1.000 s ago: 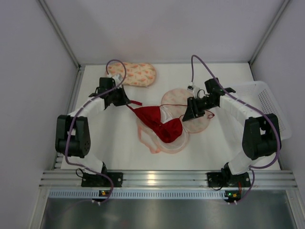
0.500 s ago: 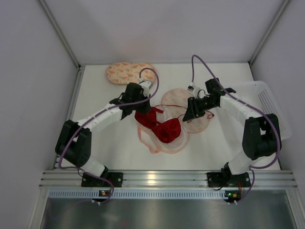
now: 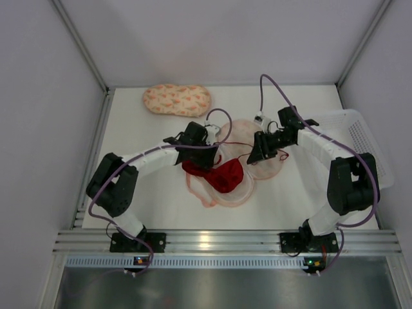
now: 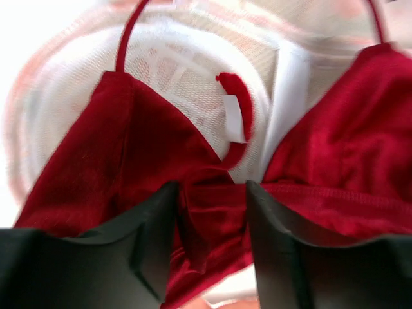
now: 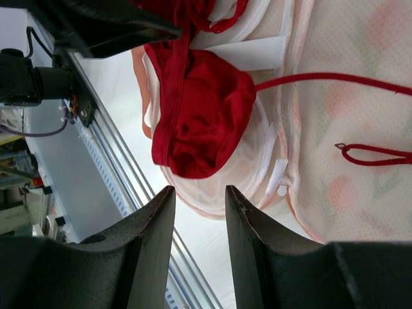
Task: Place the bra in the laundry bag and zip it closed
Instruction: Adjust the bra in the laundry bag.
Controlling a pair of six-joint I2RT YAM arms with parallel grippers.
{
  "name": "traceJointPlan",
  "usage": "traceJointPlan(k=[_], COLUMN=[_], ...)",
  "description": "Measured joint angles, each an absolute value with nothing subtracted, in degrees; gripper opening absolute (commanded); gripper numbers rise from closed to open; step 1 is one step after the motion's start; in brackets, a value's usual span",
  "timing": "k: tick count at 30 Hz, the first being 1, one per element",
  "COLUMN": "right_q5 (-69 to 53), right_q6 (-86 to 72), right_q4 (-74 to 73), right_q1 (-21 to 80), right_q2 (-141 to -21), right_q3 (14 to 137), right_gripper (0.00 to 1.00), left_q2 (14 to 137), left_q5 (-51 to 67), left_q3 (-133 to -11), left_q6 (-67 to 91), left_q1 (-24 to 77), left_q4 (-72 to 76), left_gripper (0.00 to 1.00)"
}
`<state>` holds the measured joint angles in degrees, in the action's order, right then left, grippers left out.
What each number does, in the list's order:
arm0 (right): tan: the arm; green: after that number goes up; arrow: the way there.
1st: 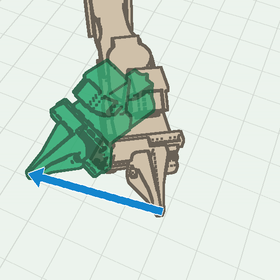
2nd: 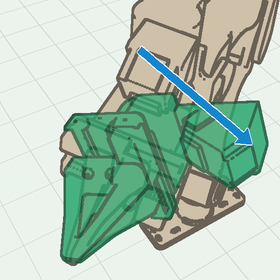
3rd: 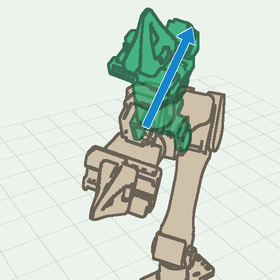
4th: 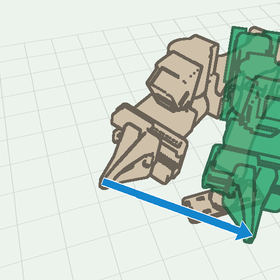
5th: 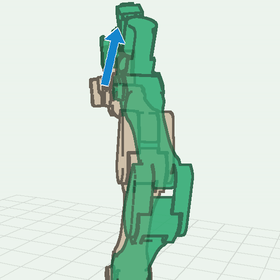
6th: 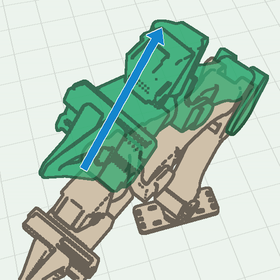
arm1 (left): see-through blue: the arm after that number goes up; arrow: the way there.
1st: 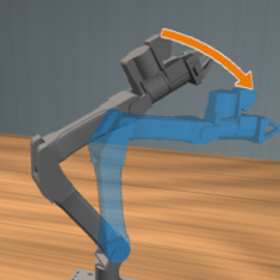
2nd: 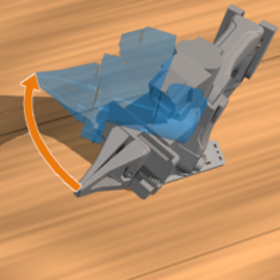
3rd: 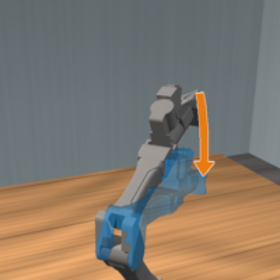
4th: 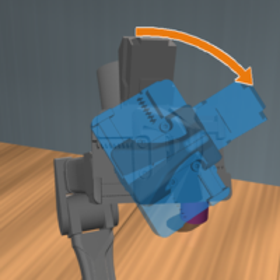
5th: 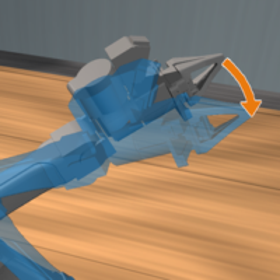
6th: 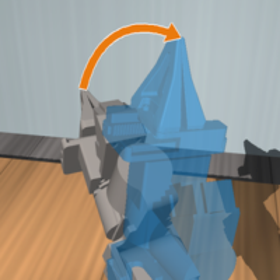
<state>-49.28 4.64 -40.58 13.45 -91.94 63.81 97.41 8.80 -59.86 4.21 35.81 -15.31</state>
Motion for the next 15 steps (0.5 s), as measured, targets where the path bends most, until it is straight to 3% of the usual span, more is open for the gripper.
traceJointPlan(k=[9,15], right_q5=[-49.6,-49.1], right_q6=[0.9,-3.7], right_q4=[-34.6,-28.3], right_q1=[13.7,15.4], right_q2=[-96.9,-99.9], right_q3=[68.3,70.7], right_gripper=[0.37,0.37], left_q2=[82.3,79.5], left_q5=[13.7,16.3], left_q3=[-64.0,-64.7], left_q6=[3.1,5.2], left_q1=[33.6,22.5], left_q4=[-18.5,-19.0], left_gripper=[0.58,0.57])
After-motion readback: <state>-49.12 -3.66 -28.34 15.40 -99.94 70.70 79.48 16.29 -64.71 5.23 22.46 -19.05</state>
